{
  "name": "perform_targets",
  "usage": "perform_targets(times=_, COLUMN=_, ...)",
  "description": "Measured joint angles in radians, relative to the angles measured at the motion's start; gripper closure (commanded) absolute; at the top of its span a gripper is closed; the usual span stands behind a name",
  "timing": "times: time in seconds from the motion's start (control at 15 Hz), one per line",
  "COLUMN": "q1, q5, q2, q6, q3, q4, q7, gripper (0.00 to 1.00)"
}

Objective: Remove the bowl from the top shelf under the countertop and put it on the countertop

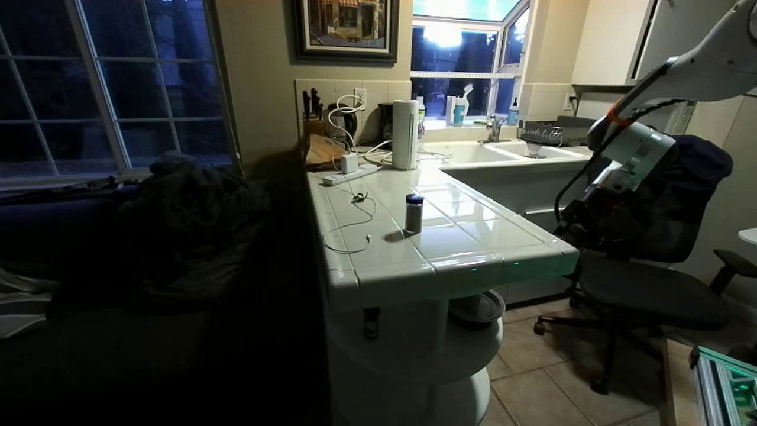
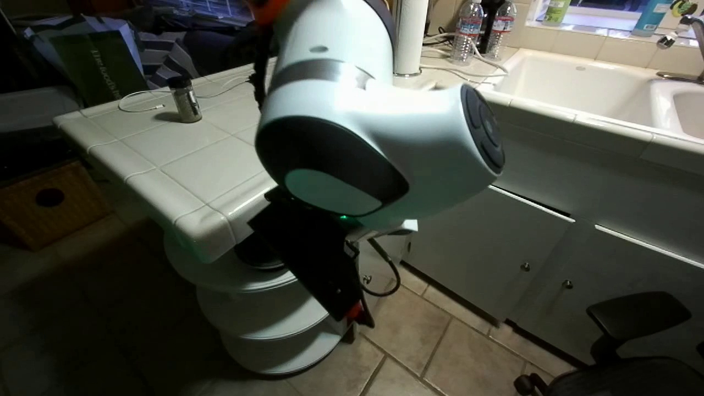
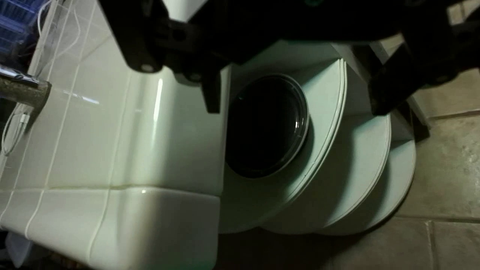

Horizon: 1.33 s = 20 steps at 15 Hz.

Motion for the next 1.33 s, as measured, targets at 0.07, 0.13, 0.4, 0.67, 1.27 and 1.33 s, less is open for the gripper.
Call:
perform_targets(times=0.07, q1=-0.023, q5=0.019, q2=0.046, q6=-0.019, q3=0.019, q4=0.03, q7=-0.021, gripper=0.0)
perform_targets(times=0.13, q1=-0.042, q5=0.039, q2=0.09, q6=-0.027, q3=0.039, q4=0.059, q7=-0.035, gripper=0.0)
perform_targets(times=0.4, q1=-0.1, q5=0.11, q2=0.254, q6=-0.028, q3=0.123, q4=0.169, q7=-0.053, gripper=0.0)
perform_targets(times=0.67, q1=-0.139, q5=0.175, q2=0.393, q6=-0.027, q3=0.189, q4=0.265, q7=-0.053, gripper=0.0)
perform_targets(times=1.27, q1=-0.177, q5=0.344, q2=0.611, q6=-0.006, q3=0.271, q4=0.417, q7=-0.05, gripper=0.0)
perform_targets(times=1.33, q1=-0.177, q5=0.355, q2=0.625, q6=-0.006, q3=0.277, q4=0.429, q7=-0.05, gripper=0.0)
